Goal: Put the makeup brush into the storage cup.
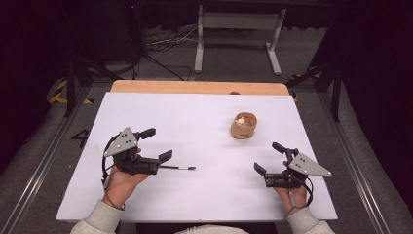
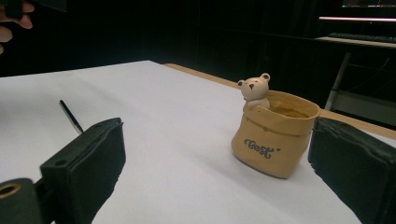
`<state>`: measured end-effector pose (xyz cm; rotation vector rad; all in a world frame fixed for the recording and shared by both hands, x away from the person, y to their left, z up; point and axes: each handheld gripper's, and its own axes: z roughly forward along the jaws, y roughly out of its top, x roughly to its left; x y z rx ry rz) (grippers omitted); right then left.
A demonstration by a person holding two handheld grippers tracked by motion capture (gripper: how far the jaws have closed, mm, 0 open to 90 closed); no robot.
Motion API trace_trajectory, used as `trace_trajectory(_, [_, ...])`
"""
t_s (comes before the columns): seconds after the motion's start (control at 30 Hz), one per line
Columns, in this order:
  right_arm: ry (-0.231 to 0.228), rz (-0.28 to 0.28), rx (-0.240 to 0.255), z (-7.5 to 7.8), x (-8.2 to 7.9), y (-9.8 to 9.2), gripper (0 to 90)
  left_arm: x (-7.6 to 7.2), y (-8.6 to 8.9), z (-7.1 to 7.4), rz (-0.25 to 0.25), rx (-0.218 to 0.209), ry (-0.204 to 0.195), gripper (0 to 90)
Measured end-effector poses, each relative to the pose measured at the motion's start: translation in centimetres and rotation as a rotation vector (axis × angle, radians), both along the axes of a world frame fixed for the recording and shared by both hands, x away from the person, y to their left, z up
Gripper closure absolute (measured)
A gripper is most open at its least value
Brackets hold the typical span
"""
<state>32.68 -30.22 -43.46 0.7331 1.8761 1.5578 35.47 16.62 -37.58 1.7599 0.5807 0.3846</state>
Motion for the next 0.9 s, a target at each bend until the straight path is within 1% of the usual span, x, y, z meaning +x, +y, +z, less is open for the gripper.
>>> trace_trajectory(0.03, [0.000, 0.000, 0.001, 0.0, 0.0, 0.0, 4.8, 0.0, 0.0, 0.0, 0.000, 0.000, 0.000, 7.2])
trace_trajectory(0.13, [-0.001, 0.006, 0.006, 0.0, 0.1, 0.0, 4.8, 0.6, -0.4, 0.1, -0.025, 0.037, 0.003, 7.2])
trace_trajectory(0.17, [-0.002, 0.007, 0.006, 0.0, 0.1, 0.0, 4.8, 1.0, -0.6, 0.2, -0.034, 0.058, 0.020, 7.1])
trace_trajectory(0.27, [0.003, 0.007, 0.010, 0.0, 0.1, -0.1, 4.8, 1.5, -0.7, 0.4, -0.058, 0.100, 0.046, 7.1])
trace_trajectory(0.33, [0.005, 0.007, 0.014, 0.0, 0.1, -0.1, 4.7, 2.0, -0.8, 0.5, -0.084, 0.136, 0.078, 7.5])
trace_trajectory(0.37, [0.005, 0.007, 0.014, 0.0, 0.1, -0.1, 4.7, 2.0, -0.8, 0.5, -0.084, 0.136, 0.078, 7.9])
trace_trajectory(0.4, [0.006, 0.007, 0.015, 0.0, 0.1, -0.1, 4.7, 2.4, -0.9, 0.6, -0.111, 0.164, 0.102, 7.9])
trace_trajectory(0.43, [0.007, 0.006, 0.015, -0.1, 0.1, -0.1, 4.7, 2.6, -1.0, 0.7, -0.122, 0.187, 0.109, 7.8])
trace_trajectory(0.47, [0.008, 0.006, 0.016, -0.1, 0.1, -0.1, 4.7, 2.7, -1.1, 0.8, -0.146, 0.215, 0.115, 7.3])
trace_trajectory(0.5, [0.009, 0.006, 0.015, -0.1, 0.1, -0.1, 4.7, 2.8, -1.2, 0.8, -0.171, 0.229, 0.118, 6.8])
trace_trajectory(0.53, [0.007, 0.007, 0.015, -0.1, 0.2, -0.1, 4.7, 2.9, -1.3, 0.8, -0.185, 0.247, 0.120, 6.8])
trace_trajectory(0.57, [0.008, 0.008, 0.015, -0.1, 0.2, -0.1, 4.7, 2.9, -1.4, 0.9, -0.193, 0.276, 0.107, 7.0])
trace_trajectory(0.6, [0.011, 0.006, 0.015, -0.1, 0.2, -0.1, 4.7, 3.0, -1.5, 0.9, -0.204, 0.283, 0.104, 7.4])
trace_trajectory(0.63, [0.010, 0.008, 0.016, -0.1, 0.2, -0.1, 4.7, 3.1, -1.5, 1.0, -0.214, 0.289, 0.109, 7.6])
trace_trajectory(0.67, [0.010, 0.008, 0.016, -0.1, 0.2, -0.1, 4.7, 3.1, -1.5, 1.0, -0.214, 0.289, 0.109, 7.6])
trace_trajectory(0.73, [0.014, 0.008, 0.018, -0.2, 0.2, -0.1, 4.7, 3.2, -1.6, 1.1, -0.222, 0.303, 0.124, 7.6])
trace_trajectory(0.77, [0.014, 0.008, 0.021, -0.2, 0.2, -0.1, 4.7, 3.3, -1.7, 1.1, -0.222, 0.315, 0.127, 7.6])
trace_trajectory(0.8, [0.014, 0.008, 0.021, -0.2, 0.2, -0.1, 4.7, 3.5, -1.7, 1.2, -0.225, 0.347, 0.135, 7.3])
trace_trajectory(0.83, [0.014, 0.008, 0.021, -0.2, 0.2, -0.1, 4.7, 3.5, -1.7, 1.2, -0.225, 0.347, 0.135, 6.9])
trace_trajectory(0.87, [0.016, 0.007, 0.020, -0.2, 0.2, -0.2, 4.7, 3.6, -1.8, 1.2, -0.214, 0.360, 0.139, 6.9])
trace_trajectory(0.9, [0.016, 0.009, 0.021, -0.2, 0.2, -0.2, 4.6, 3.7, -1.8, 1.2, -0.215, 0.377, 0.140, 6.6])
